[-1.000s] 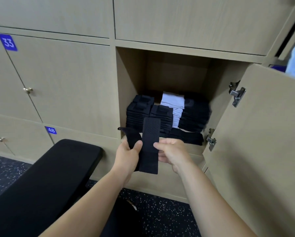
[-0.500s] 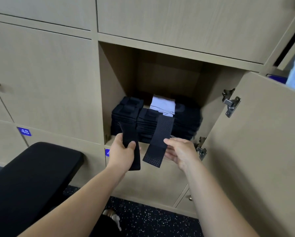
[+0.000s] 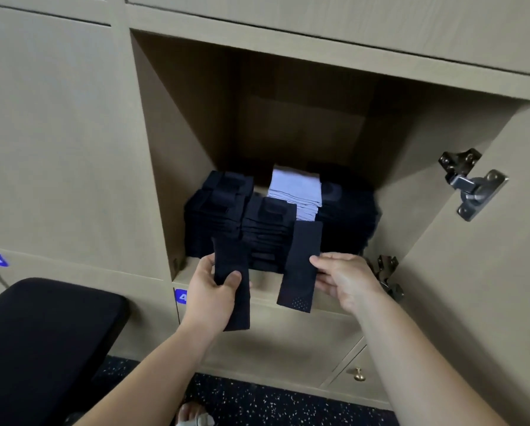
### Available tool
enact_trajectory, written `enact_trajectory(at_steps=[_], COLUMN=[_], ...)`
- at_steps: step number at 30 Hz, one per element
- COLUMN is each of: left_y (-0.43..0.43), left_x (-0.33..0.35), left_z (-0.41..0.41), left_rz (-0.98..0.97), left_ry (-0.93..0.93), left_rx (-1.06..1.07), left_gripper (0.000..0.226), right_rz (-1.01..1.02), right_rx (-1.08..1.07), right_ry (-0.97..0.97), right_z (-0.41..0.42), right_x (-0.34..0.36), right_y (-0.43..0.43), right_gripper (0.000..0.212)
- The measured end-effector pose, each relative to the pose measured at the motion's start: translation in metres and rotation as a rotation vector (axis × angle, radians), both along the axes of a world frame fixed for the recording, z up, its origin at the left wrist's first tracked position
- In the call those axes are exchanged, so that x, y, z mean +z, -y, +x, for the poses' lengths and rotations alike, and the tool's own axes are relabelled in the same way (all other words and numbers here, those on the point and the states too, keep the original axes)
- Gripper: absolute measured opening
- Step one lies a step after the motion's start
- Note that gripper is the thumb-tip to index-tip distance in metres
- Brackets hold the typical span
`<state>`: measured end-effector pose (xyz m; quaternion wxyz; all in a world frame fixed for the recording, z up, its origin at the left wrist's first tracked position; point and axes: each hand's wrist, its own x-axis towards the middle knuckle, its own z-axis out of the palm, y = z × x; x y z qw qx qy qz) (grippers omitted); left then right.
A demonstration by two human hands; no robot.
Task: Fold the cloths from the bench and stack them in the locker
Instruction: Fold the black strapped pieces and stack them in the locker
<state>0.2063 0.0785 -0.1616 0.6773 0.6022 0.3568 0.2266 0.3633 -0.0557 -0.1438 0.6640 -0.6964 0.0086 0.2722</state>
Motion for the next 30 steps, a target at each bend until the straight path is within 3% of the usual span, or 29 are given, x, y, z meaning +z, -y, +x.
enact_trajectory(at_steps=[3,5,10,12,15,19,24,30], left_y=[-0.008,-0.012,-0.016,-0.015,-0.012,-0.010,-0.010,-0.004], left_x=[-0.008,-0.013,-0.021,-0.023,-0.024,-0.026,-0.034,-0.040], left_z=[0.005,0.008,0.015,0.016,0.017,0.016,0.014,0.018], left_rz=[-0.019,-0.029,-0.030,-0.030,-0.020,-0.010,-0.001,-0.016], left_ry=[0.003,0.016,0.009,0.012,0.018,0.012,0.005,-0.010], left_rx=[-0.002,0.001,-0.015,-0.019,-0.031,-0.044,-0.050,-0.063], left_gripper=[0.028,0.028,0.030,0.030,0.030,0.030,0.031,0.028], right_rz=[-0.074,-0.205,-0.823,-1.049,-1.133,-1.207,-1.168,-1.129], right_rx=[-0.055,-0.113,-0.109,-0.060,-0.039,-0.040,0.029,-0.033], right_ry=[0.162,0.416,1.143,1.302,1.486,1.648,1.672,1.713], right_z=[0.017,0.034,0.058,0.063,0.067,0.065,0.067,0.067], right_x=[0.006,0.010,0.014,0.007,-0.015,-0.040,-0.069,-0.077], right_y=[-0.002,-0.001,0.007,0.010,0.011,0.014,0.015,0.011], right_gripper=[0.010,0.003,0.018,0.022,0.016,0.021,0.021,0.019])
